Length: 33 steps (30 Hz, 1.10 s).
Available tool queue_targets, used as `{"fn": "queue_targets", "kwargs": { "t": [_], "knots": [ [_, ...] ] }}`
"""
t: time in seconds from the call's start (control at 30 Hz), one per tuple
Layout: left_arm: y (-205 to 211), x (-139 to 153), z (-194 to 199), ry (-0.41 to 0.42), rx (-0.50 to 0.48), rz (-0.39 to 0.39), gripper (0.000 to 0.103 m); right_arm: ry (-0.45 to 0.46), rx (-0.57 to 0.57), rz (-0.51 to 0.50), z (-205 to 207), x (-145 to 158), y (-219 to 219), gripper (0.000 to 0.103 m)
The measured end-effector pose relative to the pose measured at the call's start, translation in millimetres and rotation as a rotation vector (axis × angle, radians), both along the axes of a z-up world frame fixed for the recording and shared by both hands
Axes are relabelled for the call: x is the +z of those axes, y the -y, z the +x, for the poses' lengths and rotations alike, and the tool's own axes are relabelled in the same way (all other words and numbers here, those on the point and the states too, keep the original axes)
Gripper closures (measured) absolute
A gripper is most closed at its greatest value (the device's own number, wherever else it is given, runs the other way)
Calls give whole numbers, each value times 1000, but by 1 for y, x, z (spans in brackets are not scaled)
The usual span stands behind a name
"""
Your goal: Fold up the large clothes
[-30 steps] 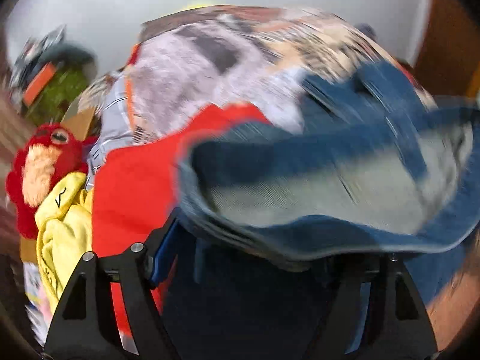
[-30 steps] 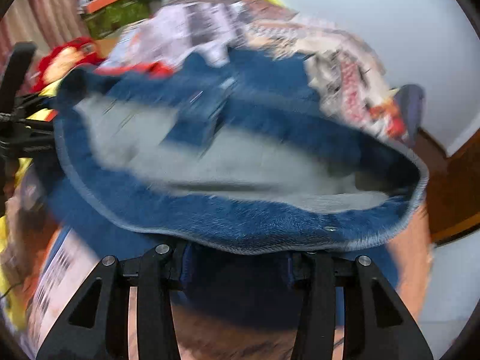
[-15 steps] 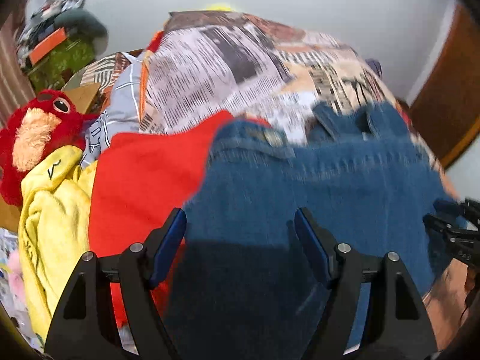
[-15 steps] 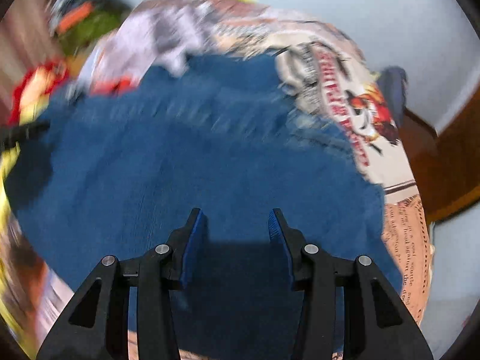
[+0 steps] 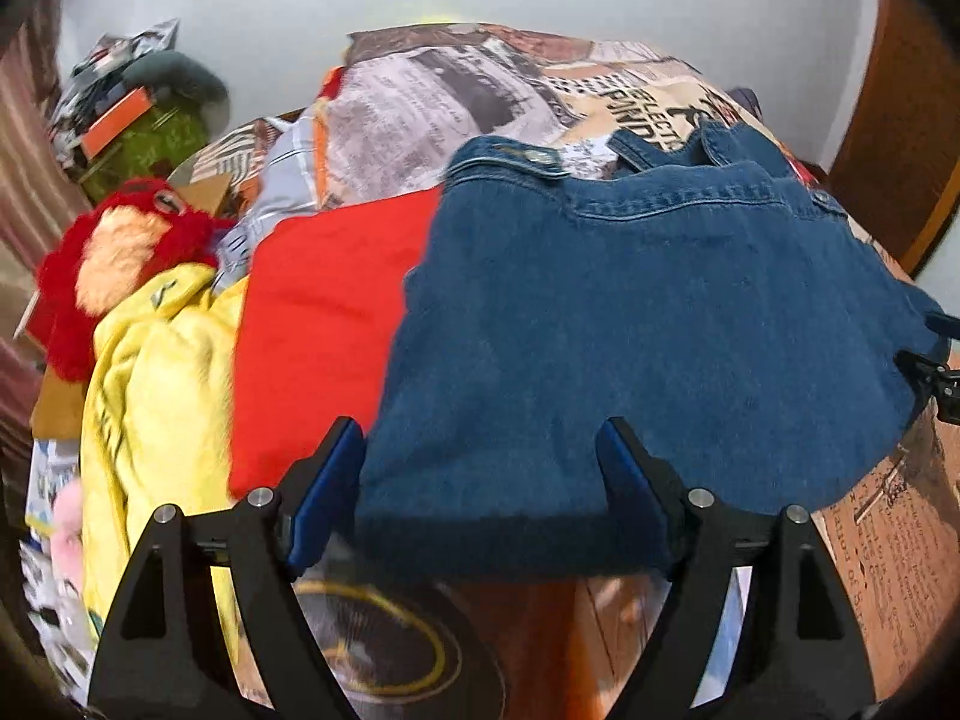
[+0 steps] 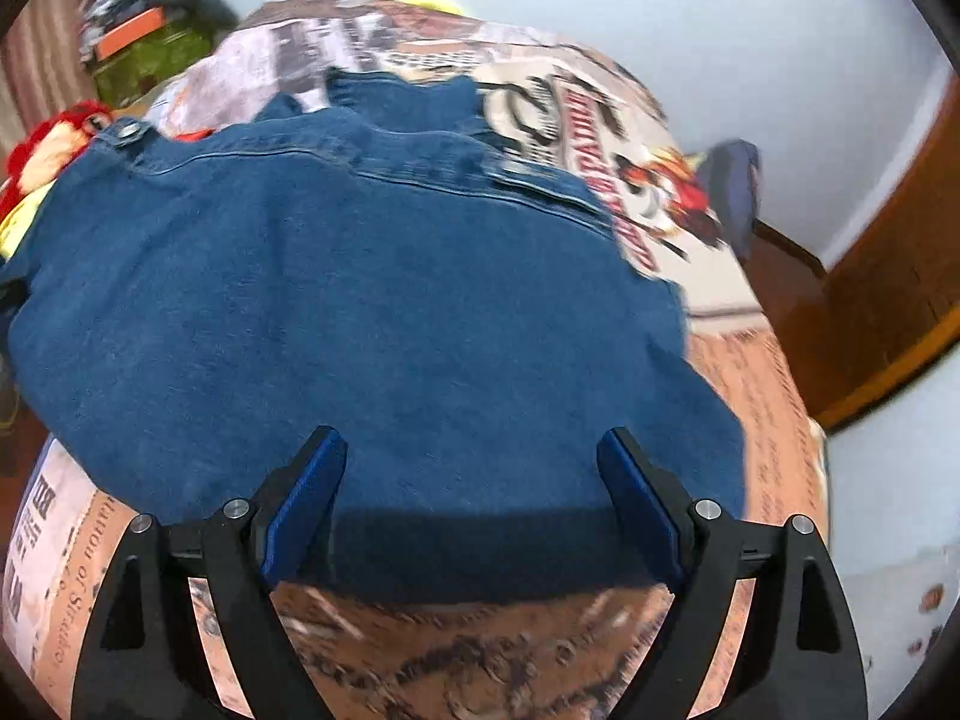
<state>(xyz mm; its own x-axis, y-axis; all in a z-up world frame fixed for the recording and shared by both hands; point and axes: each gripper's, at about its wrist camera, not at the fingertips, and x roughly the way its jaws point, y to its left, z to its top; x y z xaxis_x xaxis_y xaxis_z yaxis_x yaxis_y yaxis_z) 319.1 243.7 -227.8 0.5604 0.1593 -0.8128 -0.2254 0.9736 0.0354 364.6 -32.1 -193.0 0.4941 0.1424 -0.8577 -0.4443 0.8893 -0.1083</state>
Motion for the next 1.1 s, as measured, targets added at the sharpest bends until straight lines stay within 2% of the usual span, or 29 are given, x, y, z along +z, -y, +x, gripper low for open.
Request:
{"fn": "queue_targets", "kwargs": {
  "t": [0.1,0.23,0.33,0.5,0.57,0.7,0.87,0.97,1.03,1.1],
  "knots": [
    [-7,3,-19,24,41,-21,23,9,-23,-17,-4,3,6,18],
    [-17,3,-48,51,87,-108,22,44,-24,-66,-18,10,9,18],
    [-23,-7,-65,58,102,-234,22,64,-17,-82,-22,12,10,18],
    [-21,-42,-60,32,103,-521,22,94,-3,-65,-28,16,7,18],
    [-20,-47,-54,59,78,-619,22,99,-9,-64,-28,16,7,18],
    [-23,-50,-37,136,97,-752,21,90,-16,-49,-24,14,7,18],
    [-31,-71,-11,120,211,-801,22,73,-22,-44,-25,7,7,18],
    [-33,-74,-1,114,268,-765,23,63,-25,-43,-23,4,7,18],
    [-28,-70,3,116,289,-729,27,59,-27,-40,-23,6,8,18],
    [-19,-60,4,96,302,-672,41,63,-28,-44,-25,8,8,18]
  ]
}}
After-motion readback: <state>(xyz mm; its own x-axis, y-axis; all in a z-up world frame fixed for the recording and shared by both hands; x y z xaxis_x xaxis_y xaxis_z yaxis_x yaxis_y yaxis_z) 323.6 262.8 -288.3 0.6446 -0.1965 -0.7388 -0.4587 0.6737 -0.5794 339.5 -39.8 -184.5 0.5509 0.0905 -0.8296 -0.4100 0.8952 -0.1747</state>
